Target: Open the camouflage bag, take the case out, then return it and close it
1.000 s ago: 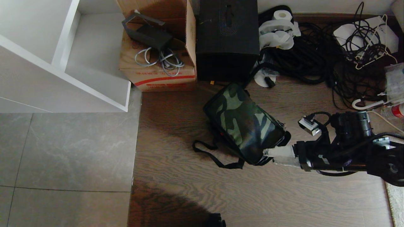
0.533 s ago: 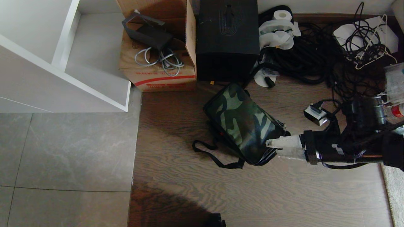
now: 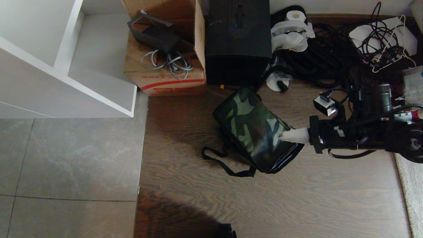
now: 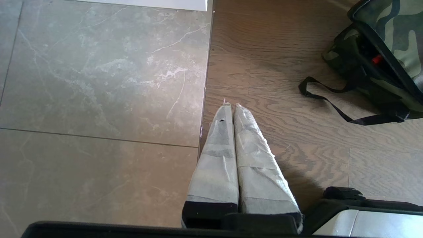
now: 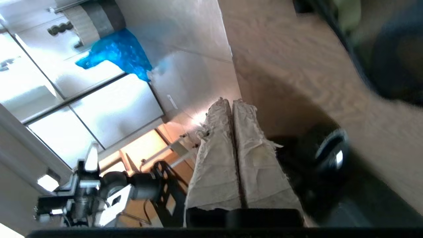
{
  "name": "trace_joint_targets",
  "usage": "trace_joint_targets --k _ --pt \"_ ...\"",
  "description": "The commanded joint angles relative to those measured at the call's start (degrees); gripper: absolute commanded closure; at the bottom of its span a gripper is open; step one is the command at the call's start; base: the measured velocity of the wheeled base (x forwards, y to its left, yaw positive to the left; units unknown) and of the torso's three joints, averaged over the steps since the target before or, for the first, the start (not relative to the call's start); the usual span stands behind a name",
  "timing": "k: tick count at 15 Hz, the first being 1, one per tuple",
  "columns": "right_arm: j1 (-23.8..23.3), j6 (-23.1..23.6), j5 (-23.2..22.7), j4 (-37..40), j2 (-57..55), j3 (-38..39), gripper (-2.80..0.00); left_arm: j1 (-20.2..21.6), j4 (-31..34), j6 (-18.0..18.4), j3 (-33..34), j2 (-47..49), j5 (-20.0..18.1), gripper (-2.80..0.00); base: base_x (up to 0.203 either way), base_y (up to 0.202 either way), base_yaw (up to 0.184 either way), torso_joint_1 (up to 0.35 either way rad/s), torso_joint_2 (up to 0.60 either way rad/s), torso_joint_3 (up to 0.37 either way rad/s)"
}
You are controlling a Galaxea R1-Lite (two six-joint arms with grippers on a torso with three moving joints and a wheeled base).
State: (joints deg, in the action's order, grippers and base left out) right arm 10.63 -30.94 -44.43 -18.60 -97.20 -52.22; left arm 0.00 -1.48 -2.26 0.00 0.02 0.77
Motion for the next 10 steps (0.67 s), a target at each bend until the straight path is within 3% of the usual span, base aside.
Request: trace_joint_targets --k 1,3,6,10 --pt "0.08 1.79 -0.01 -0.21 9.39 7.68 0.00 0.00 -0.01 0.00 0.53 -0.02 0.02 0.00 0.000 0.000 0.000 0.000 0.00 0.000" --pt "0.05 10.19 1.11 0.50 19.52 17.45 0.00 0.02 -0.01 0.06 0.53 -0.02 0.02 0.00 0.000 0.000 0.000 0.000 0.00 0.000" --pt "0.09 24.56 12.80 7.89 37.10 27.59 0.00 0.00 -0.01 -0.03 0.53 -0.02 0.02 0.00 0.000 0.000 0.000 0.000 0.00 0.000" --pt "-2.26 31.69 21.73 20.65 62.01 36.38 0.00 0.00 -0.01 -0.03 0.53 -0.02 0.02 0.00 0.000 0.000 0.000 0.000 0.00 0.000"
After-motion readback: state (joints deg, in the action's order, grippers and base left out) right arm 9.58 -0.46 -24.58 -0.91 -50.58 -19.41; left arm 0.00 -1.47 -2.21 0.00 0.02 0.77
